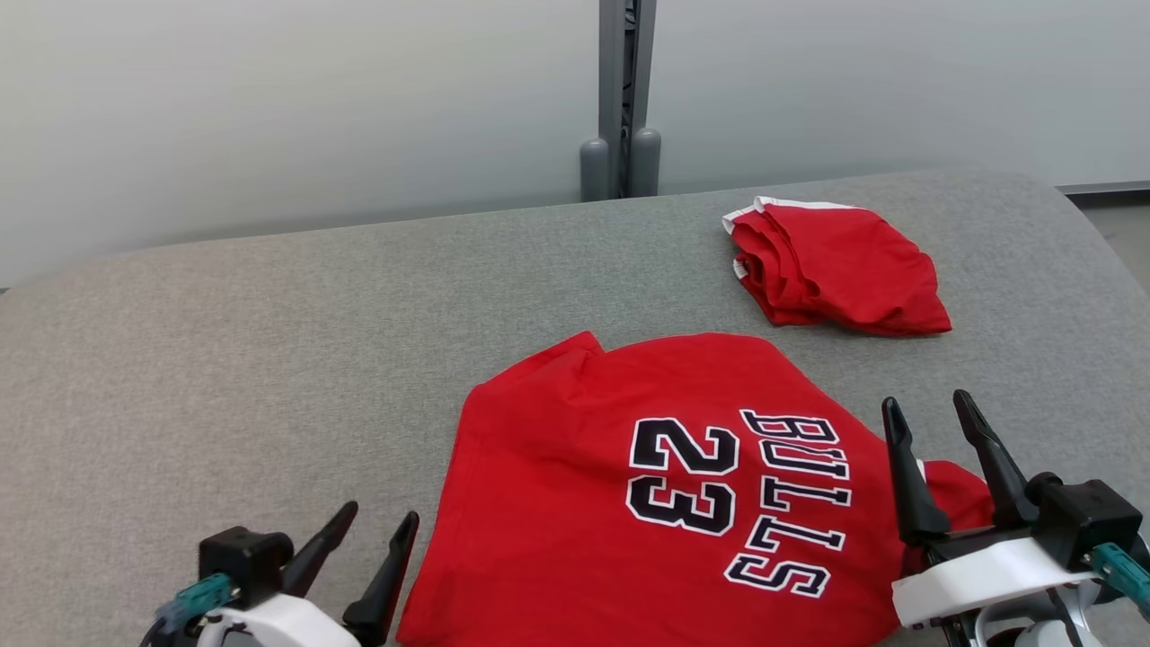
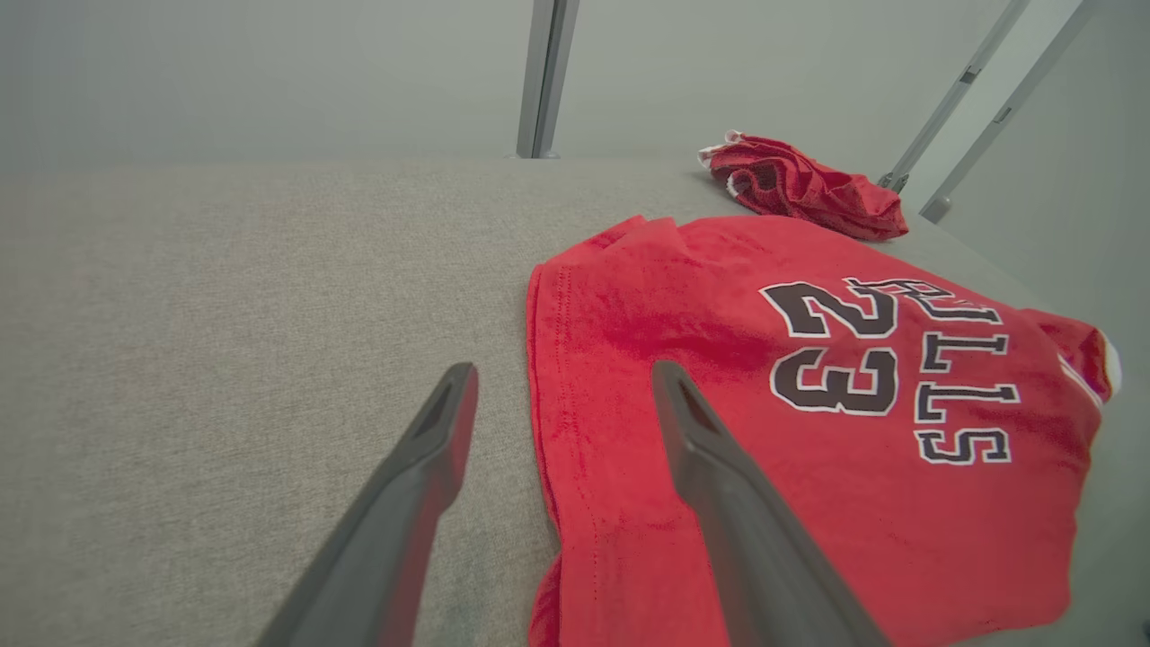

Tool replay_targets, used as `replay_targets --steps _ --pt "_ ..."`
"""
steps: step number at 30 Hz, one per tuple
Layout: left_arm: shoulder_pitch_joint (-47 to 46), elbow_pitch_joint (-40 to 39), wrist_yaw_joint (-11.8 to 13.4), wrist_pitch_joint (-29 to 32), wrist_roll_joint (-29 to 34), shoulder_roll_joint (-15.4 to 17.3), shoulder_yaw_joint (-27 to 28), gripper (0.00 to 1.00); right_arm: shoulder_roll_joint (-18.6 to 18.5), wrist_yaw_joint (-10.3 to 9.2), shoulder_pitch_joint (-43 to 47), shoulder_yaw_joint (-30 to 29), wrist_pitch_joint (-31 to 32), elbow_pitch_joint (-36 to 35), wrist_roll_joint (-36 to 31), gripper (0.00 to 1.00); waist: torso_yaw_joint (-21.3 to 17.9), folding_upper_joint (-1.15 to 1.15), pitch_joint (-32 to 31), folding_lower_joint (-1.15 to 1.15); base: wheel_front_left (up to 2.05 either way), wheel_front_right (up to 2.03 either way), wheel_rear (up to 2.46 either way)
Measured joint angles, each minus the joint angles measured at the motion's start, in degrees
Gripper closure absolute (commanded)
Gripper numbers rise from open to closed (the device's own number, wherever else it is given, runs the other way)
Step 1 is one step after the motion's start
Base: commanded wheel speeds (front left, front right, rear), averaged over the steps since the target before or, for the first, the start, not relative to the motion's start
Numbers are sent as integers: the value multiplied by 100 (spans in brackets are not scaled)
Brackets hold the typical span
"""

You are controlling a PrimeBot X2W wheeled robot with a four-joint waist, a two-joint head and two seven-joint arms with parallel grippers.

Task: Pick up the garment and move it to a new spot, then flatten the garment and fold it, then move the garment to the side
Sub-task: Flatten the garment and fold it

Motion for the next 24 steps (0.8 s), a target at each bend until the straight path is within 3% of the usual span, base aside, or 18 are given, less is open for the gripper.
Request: replay_targets --steps 9,21,22,24 --pt "-388 802 -26 1490 -168 -88 -570 0 0 0 -65 82 5 11 -18 0 -211 0 97 0 0 0 0" --pt "-1045 1689 -194 2103 -475 -261 -613 0 -1 0 -114 82 -21 -2 1 0 -528 0 289 0 0 0 0" --pt "-1062 1704 -227 2103 -508 -283 -609 15 -1 0 -113 71 -29 -2 11 0 -543 0 299 0 0 0 0" --pt "-1087 1724 -313 2102 -620 -345 -583 76 -1 0 -113 57 -42 -1 14 0 -559 0 309 0 0 0 0"
